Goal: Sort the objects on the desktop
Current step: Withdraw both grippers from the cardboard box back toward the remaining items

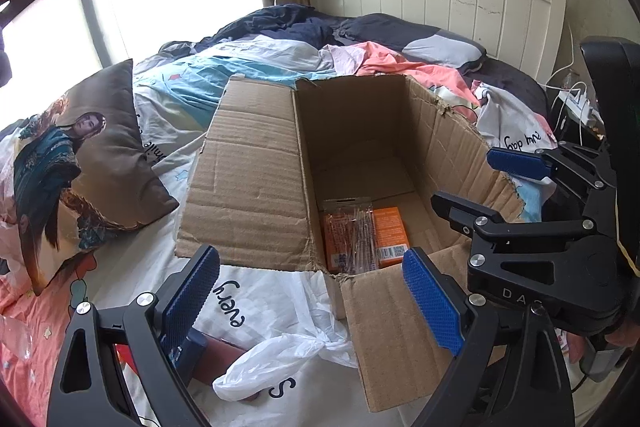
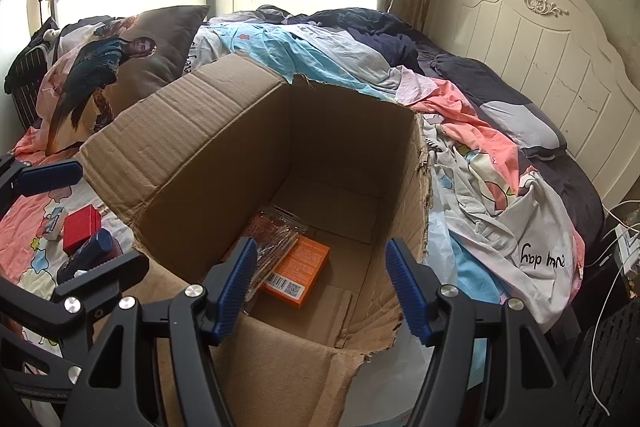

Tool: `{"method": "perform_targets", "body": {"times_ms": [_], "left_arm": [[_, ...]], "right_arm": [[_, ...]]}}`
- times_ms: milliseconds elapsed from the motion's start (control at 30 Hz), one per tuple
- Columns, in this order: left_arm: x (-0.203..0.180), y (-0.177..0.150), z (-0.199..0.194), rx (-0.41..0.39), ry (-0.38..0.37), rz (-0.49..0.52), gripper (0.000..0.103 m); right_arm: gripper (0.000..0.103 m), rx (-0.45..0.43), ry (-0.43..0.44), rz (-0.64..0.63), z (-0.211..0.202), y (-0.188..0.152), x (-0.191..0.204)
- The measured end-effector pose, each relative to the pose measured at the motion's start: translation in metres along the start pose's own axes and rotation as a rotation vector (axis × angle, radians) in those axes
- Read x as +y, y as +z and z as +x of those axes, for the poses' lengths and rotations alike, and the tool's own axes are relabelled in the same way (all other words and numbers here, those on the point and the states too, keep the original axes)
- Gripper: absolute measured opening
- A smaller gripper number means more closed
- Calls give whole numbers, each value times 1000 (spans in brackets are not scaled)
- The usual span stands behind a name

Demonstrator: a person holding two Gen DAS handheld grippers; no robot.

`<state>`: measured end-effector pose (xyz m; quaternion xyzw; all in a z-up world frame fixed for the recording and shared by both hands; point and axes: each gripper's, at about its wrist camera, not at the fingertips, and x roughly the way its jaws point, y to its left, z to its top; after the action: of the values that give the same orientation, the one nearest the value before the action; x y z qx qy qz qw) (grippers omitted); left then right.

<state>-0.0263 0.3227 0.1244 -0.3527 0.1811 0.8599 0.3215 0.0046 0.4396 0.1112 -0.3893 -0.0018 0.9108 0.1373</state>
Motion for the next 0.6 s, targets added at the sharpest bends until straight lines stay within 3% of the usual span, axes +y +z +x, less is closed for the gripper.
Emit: {"method": "perform_targets", "body": {"times_ms": [600], "left_arm": [[66, -39, -30, 3, 33, -108, 95]], "right_arm": [[63, -49, 31, -89, -31, 2, 66]]}}
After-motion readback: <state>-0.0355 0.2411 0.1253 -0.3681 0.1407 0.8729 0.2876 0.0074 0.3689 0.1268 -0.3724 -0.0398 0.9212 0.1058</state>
